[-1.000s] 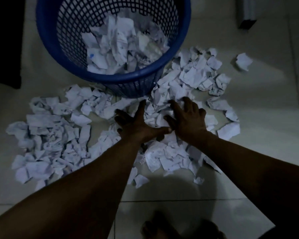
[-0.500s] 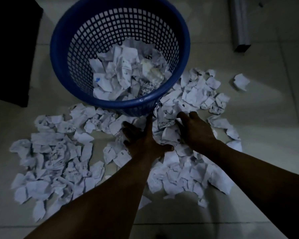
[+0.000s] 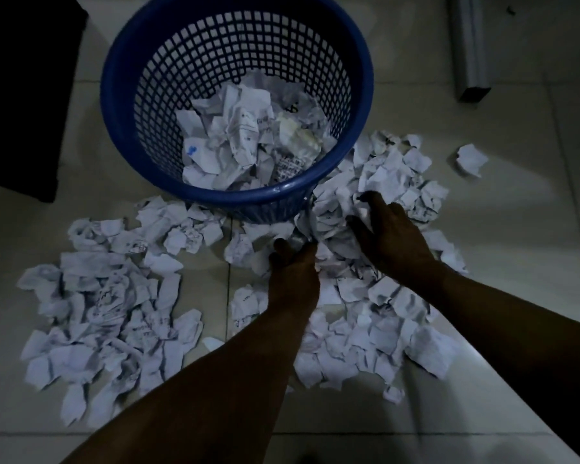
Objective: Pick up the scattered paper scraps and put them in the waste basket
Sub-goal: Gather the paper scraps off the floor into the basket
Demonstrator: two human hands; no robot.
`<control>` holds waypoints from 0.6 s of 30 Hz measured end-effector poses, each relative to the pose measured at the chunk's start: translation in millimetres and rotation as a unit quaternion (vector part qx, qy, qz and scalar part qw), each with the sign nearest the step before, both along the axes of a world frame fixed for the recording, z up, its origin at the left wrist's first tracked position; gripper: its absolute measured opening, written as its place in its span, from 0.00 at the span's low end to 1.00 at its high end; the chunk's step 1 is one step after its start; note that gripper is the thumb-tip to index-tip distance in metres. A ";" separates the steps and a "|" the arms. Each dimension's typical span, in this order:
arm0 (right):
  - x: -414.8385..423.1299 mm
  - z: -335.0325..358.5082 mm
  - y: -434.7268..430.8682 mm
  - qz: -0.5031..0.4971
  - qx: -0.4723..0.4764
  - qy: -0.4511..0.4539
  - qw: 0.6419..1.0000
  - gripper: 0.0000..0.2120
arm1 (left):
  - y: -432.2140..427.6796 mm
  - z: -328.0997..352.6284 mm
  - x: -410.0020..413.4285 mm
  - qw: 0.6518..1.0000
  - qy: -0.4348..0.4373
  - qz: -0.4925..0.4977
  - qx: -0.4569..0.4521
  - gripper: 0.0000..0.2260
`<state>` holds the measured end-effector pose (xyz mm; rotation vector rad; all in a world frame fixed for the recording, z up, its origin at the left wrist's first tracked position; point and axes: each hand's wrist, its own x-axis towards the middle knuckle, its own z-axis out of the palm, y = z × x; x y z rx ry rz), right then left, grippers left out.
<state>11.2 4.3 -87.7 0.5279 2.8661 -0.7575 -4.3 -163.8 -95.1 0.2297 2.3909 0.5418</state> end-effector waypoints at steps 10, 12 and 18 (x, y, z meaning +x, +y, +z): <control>-33.4 -3.6 -25.0 0.064 0.058 -0.179 0.980 0.38 | -40.7 12.0 -13.0 0.999 -0.012 0.040 0.025 0.20; -26.2 -5.8 -32.5 0.062 0.047 -0.147 0.986 0.30 | -50.4 15.6 -15.5 0.997 0.000 0.075 0.024 0.19; -10.6 -8.6 -38.2 0.073 0.041 -0.183 0.979 0.21 | -57.1 36.8 -23.4 0.995 -0.020 0.097 0.029 0.19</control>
